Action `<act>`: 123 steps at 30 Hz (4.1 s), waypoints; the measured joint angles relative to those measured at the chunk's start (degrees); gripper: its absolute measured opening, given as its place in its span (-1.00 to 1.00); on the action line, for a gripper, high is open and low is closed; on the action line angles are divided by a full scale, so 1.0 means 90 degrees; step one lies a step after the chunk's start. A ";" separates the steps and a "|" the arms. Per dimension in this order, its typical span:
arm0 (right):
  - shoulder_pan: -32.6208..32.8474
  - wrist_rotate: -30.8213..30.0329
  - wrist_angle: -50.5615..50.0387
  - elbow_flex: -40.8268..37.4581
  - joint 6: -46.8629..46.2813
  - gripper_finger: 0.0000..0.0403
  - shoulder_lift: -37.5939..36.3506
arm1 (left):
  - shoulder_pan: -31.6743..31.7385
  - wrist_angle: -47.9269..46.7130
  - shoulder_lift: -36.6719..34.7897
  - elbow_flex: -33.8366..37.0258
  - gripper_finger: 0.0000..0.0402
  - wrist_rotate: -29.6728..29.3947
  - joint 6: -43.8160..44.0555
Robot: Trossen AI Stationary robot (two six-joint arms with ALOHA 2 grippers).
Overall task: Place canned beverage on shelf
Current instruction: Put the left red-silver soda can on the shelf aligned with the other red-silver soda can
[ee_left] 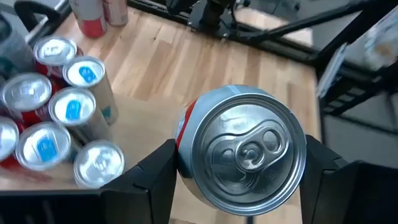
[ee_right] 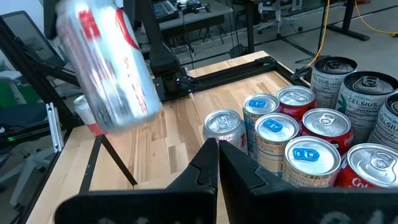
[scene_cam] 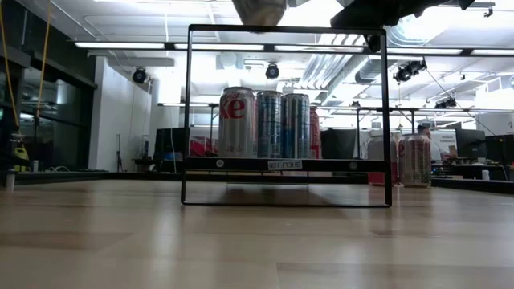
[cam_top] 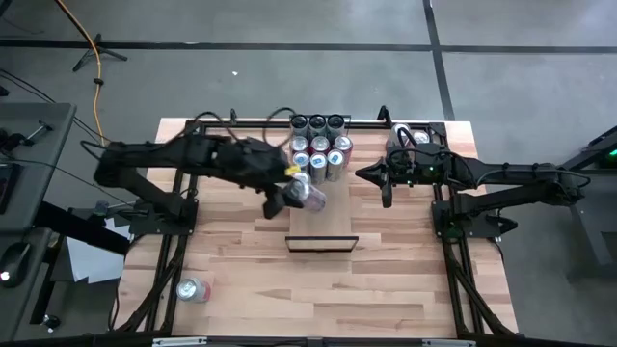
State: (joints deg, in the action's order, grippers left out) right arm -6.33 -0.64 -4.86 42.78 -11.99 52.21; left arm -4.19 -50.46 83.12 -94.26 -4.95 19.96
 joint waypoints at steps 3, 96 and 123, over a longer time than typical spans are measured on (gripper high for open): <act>0.0000 0.0000 0.0000 0.0000 0.0000 -1.00 0.0000 | -0.0057 -0.0155 0.0431 -0.0228 -0.09 -0.0092 -0.0363; 0.0000 0.0000 0.0002 0.0000 -0.0287 -1.00 0.0240 | -0.0058 0.0141 0.2576 -0.0212 0.43 0.0381 -0.1419; 0.0000 0.0002 0.0231 0.0000 -0.0114 -1.00 0.0238 | -0.0645 0.2531 -0.0694 0.2672 0.43 -0.0864 0.2090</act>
State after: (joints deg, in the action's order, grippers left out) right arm -6.33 -0.62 -2.78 42.78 -13.02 54.35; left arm -10.00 -27.68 76.88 -70.20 -12.72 38.77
